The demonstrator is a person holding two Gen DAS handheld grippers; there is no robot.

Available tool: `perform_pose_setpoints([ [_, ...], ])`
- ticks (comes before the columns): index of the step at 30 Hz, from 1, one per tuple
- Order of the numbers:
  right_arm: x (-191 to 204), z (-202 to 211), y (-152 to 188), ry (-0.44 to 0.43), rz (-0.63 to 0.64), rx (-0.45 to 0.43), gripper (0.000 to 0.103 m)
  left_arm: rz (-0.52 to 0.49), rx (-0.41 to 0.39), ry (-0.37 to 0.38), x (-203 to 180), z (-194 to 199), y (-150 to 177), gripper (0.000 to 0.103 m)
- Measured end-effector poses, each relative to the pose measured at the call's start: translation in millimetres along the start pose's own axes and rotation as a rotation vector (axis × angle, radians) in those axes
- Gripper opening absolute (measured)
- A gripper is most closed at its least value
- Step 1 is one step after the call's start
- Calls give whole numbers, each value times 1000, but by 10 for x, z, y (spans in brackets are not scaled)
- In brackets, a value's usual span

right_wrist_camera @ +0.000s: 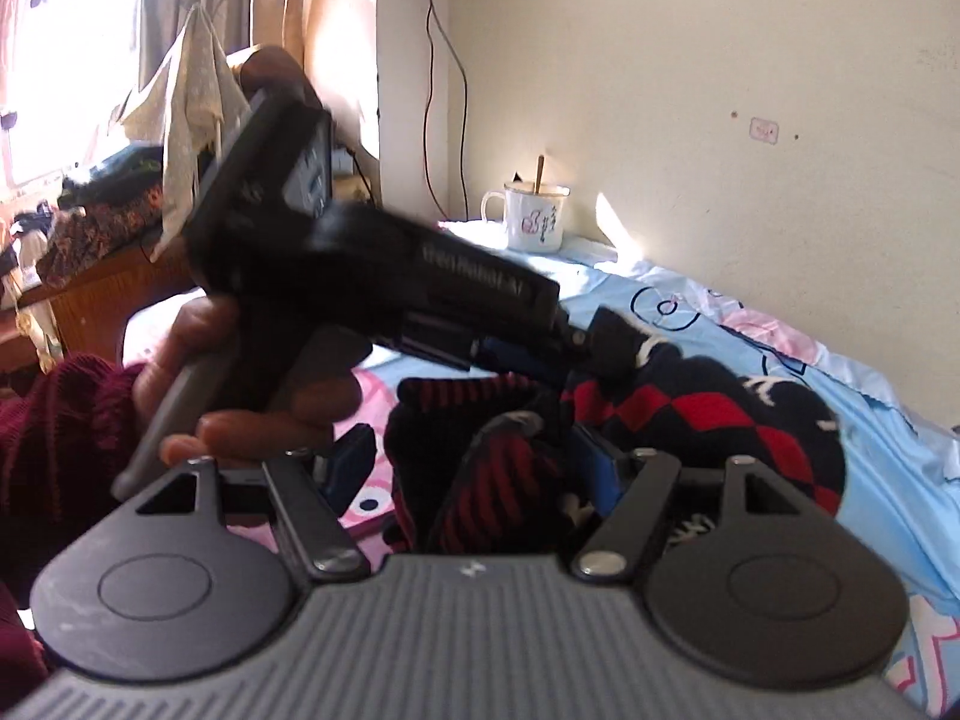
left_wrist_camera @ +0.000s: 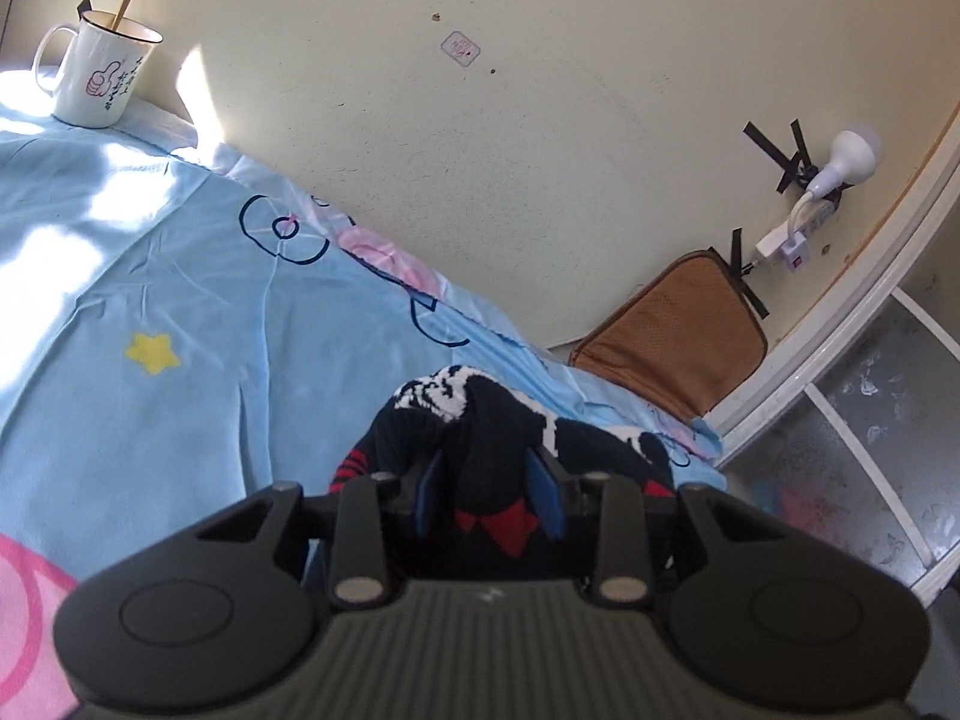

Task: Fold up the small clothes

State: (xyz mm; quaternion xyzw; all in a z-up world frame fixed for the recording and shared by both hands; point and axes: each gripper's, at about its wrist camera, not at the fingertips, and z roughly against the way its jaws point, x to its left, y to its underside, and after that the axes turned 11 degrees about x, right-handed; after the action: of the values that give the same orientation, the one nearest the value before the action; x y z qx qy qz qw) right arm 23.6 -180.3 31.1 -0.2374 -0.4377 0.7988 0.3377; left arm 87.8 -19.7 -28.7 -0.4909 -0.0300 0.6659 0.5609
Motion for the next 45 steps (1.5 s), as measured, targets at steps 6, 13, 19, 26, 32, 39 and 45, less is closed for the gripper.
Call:
perform_pose_setpoints([
  [6, -586, 284, -62, 96, -258, -113, 47, 24, -16, 13, 22, 76, -10, 31],
  [13, -844, -255, -23, 65, -337, -50, 27, -32, -108, 72, -276, 445, 42, 32],
  [19, -829, -596, -62, 122, -293, -5, 27, -142, -72, 153, -522, 421, 264, 33],
  [26, -775, -606, -14, 173, -252, -32, 27, -143, -32, 80, -357, 310, 410, 33],
  [32, -711, -661, -15, 229, -225, -48, 27, -165, -38, -74, -240, 312, 511, 31],
  [39, -678, -698, -24, 257, -207, -46, 28, -218, -72, -106, -246, 316, 605, 31],
  [45, -659, -703, -15, 264, -202, -51, 28, -199, -82, -91, -169, 342, 612, 29],
])
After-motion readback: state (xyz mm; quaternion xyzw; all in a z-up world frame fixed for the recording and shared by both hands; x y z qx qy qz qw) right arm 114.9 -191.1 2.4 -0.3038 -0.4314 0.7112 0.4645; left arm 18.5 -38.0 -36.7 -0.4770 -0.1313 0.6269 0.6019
